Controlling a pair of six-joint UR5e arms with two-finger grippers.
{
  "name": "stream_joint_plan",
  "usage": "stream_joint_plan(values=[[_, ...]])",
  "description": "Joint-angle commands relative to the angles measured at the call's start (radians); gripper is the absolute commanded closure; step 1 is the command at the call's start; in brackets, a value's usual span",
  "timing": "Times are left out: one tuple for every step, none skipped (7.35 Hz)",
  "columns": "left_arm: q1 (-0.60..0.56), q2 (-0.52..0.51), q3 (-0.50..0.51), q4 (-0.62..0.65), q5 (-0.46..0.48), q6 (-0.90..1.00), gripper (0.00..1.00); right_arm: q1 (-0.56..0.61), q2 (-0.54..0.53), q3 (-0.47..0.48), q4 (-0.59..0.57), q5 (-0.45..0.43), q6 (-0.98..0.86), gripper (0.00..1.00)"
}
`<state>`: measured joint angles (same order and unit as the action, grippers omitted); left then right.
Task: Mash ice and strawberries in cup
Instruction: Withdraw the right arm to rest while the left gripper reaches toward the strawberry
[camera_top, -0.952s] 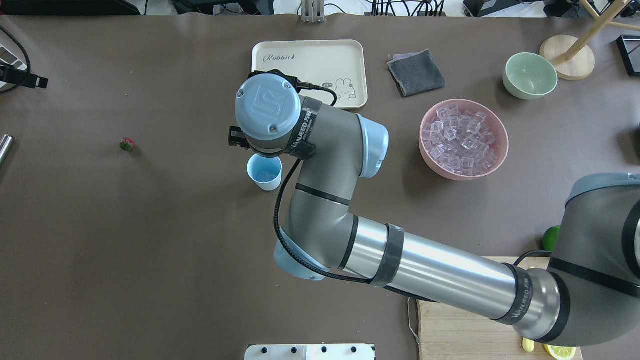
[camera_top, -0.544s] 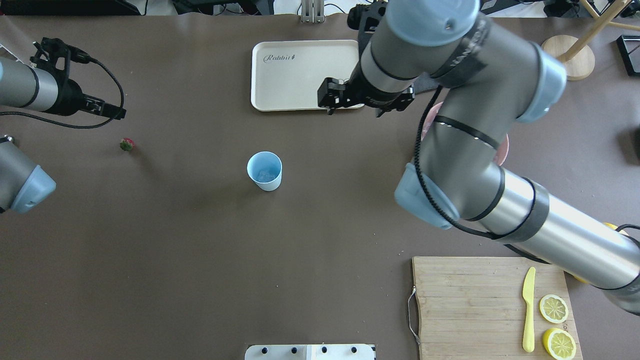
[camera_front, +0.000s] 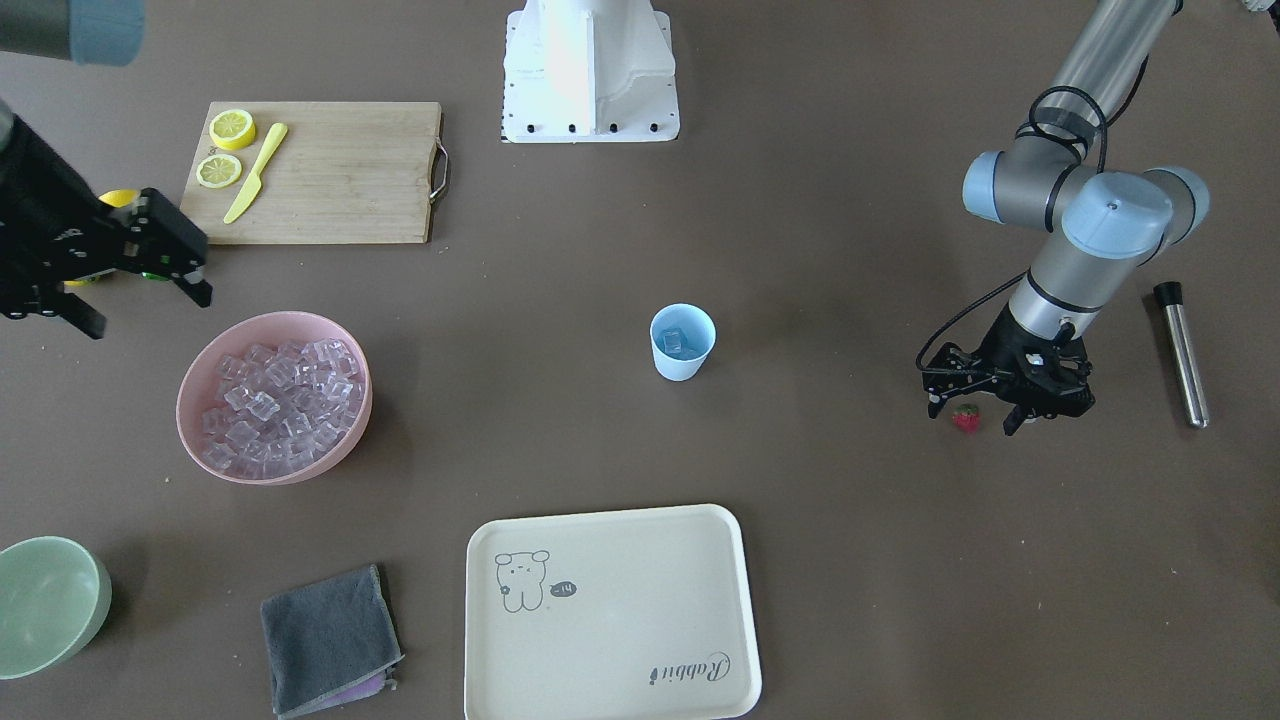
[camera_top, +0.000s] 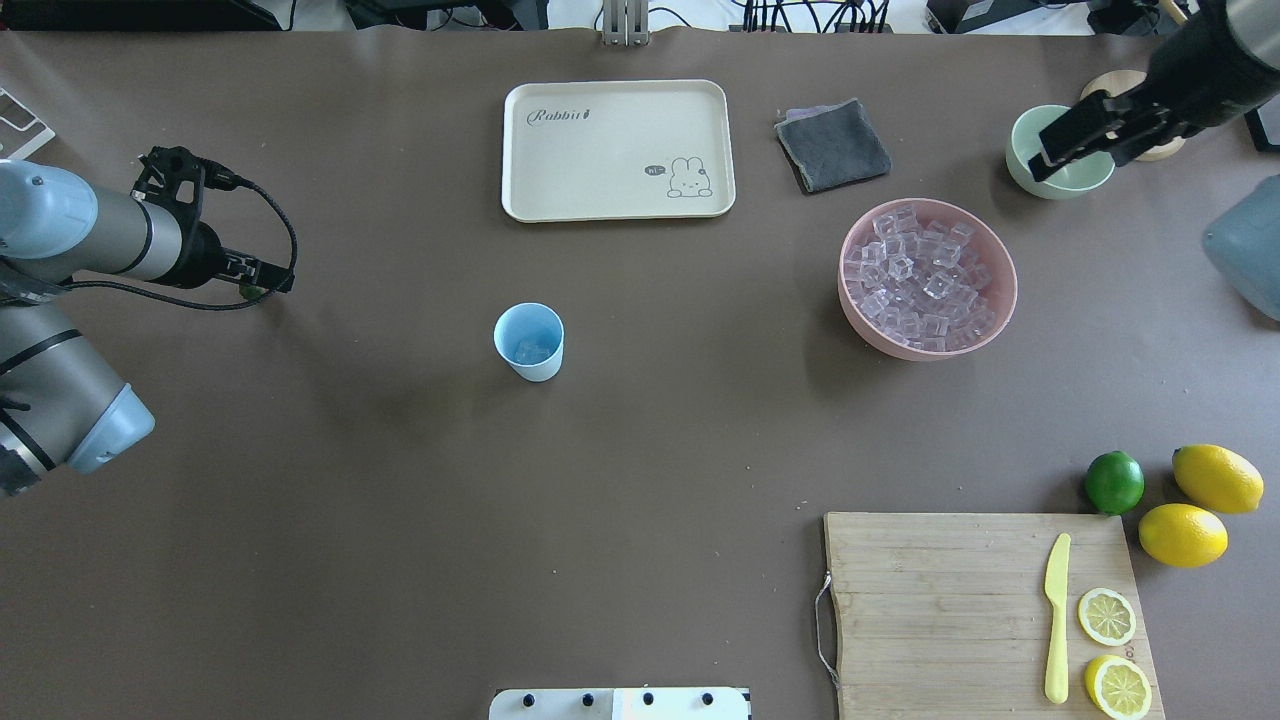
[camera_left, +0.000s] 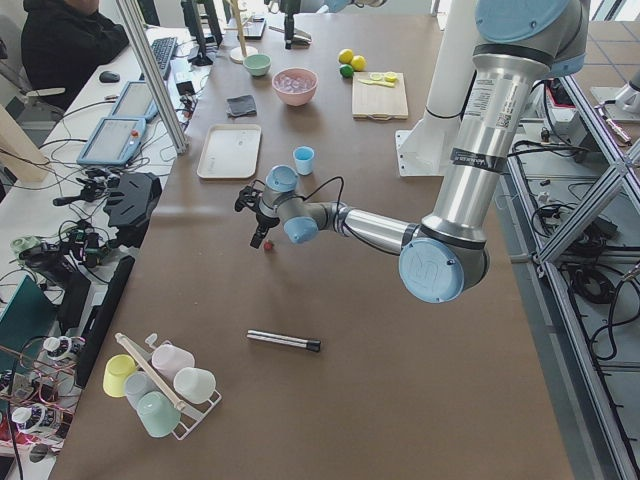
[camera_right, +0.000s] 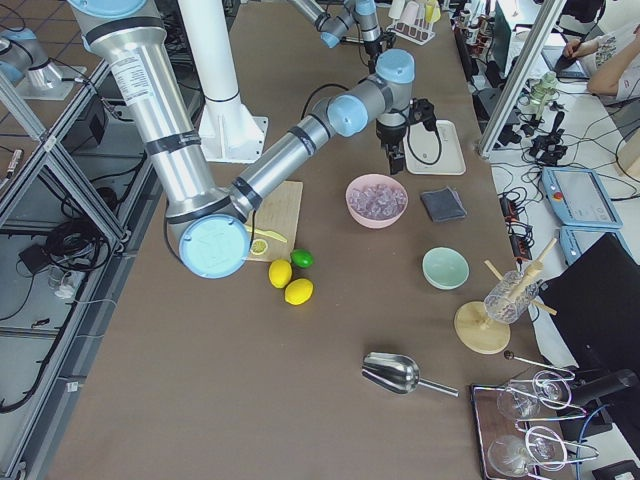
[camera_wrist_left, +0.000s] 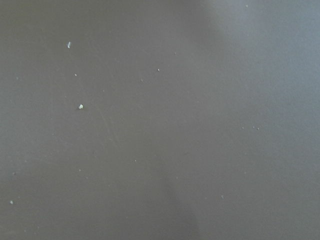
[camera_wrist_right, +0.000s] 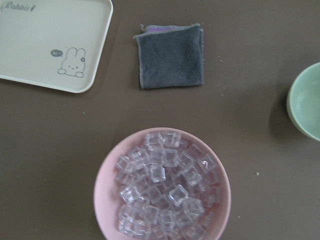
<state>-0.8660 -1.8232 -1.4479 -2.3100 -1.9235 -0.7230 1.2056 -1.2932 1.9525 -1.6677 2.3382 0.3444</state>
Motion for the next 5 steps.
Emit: stream_joint_plan(values=[[0.005,-0.002,0.007,0.009,0.0,0.002,0.02,0.08,-0.235,-0.021,0.099,0.019,-0.269,0.05],[0.005,-0.002,0.012,0.009,0.001,0.002,0.03,0.1,-0.294,-0.07,0.228,0.023,-0.281,0.05],[0.005,-0.005,0.015,0.009,0.001,0.004,0.03,0.107,-0.326,-0.11,0.318,0.023,-0.28,0.05],[0.007,-0.002,0.017,0.008,0.004,0.008,0.21,0.107,-0.327,-0.133,0.348,0.021,-0.272,0.05],[0.007,0.001,0.018,0.006,0.005,0.013,0.24,0.106,-0.324,-0.144,0.355,0.021,-0.269,0.05]])
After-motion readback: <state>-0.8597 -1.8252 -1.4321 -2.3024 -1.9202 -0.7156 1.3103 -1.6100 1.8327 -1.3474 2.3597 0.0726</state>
